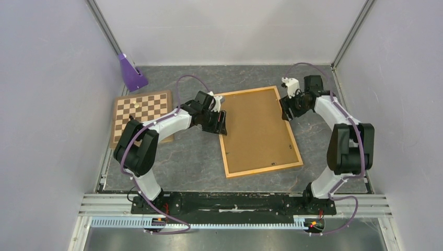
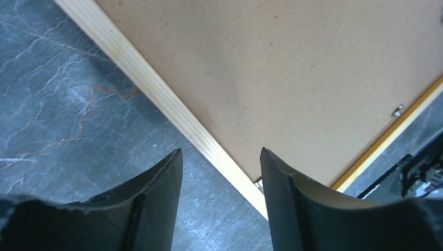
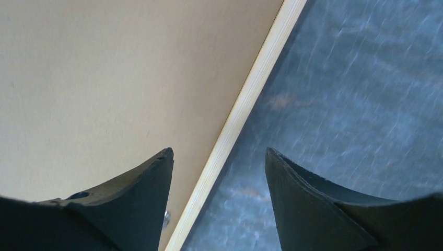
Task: Put the photo into the frame
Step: Install the photo frame at the center of the board.
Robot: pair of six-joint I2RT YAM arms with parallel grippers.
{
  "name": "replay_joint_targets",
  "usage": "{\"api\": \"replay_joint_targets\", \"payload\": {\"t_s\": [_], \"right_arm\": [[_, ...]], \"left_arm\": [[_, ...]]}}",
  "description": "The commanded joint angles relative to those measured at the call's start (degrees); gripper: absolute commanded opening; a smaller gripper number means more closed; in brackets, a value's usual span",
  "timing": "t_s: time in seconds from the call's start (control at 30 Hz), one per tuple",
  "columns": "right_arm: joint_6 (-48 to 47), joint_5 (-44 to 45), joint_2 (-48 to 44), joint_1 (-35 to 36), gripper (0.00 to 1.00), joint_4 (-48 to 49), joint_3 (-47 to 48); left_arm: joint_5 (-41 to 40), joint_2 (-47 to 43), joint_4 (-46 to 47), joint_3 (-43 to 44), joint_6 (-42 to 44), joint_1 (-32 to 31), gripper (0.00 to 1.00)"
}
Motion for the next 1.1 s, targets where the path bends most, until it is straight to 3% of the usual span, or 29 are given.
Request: {"api": "replay_joint_targets", "payload": {"t_s": [0.0, 0.17, 0.37, 0.67, 0.93, 1.07], "right_arm": [[-4.4, 2.7, -7.1, -0.1, 0.69, -0.6, -7.7], [-6.0, 3.3, -13.2, -0.1, 0.72, -0.3, -15.1], [-7.1, 2.7, -16.6, -0.2, 0.73, -0.6, -20.0], [-9.2, 3.4, -18.9, -0.2, 0.72, -1.6, -24.5], [-10.8, 5.5, -19.0, -0.2, 0.67, 0.5, -28.1], [-10.6, 6.2, -18.5, -0.2, 0.64, 2.1, -28.7]], "left_arm": [[-3.5, -1.4, -2.7, 1.6, 2.3, 0.0, 0.65], [-4.5, 0.1, -3.5, 2.3, -0.3, -0.2, 0.73], [-4.9, 3.1, -3.4, 2.6, -2.4, -0.7, 0.72], [-3.3, 5.9, -0.9, 1.8, -5.2, -0.7, 0.50], [-3.3, 6.0, -0.4, 1.3, -5.6, -0.8, 0.36], [-3.1, 6.0, -0.4, 1.2, -5.7, -0.8, 0.33]]}}
